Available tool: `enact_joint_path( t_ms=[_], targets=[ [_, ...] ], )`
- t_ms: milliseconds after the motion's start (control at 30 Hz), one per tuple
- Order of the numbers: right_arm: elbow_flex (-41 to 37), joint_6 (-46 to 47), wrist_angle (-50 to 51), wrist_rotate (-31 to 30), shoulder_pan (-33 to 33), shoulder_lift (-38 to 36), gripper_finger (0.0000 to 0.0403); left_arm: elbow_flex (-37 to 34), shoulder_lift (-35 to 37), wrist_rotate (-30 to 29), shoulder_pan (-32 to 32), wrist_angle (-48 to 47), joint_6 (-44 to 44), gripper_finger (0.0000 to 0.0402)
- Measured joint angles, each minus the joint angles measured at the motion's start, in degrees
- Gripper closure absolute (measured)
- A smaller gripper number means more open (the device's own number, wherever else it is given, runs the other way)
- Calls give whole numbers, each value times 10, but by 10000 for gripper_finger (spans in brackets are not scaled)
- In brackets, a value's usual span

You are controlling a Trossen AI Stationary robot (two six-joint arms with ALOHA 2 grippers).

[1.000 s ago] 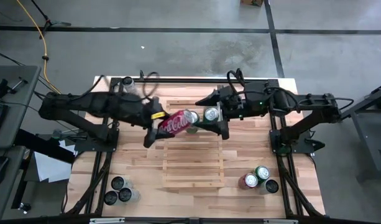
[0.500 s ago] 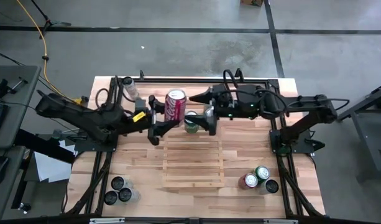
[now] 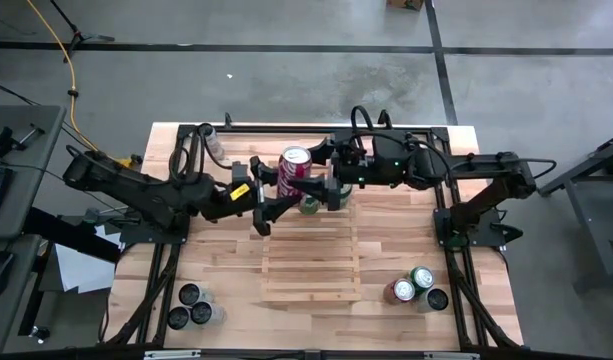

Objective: Place canned beverage on shelf
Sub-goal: Put the top red soda can on the shelf

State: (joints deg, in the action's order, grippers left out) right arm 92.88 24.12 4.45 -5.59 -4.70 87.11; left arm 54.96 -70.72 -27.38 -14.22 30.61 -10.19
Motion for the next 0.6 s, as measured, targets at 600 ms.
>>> enact_joint_path(
  t_ms=[600],
  targets=[
    [0,-18,25,-4,0,-5,125,0,22,-1,0,-40,8,35]
  ],
)
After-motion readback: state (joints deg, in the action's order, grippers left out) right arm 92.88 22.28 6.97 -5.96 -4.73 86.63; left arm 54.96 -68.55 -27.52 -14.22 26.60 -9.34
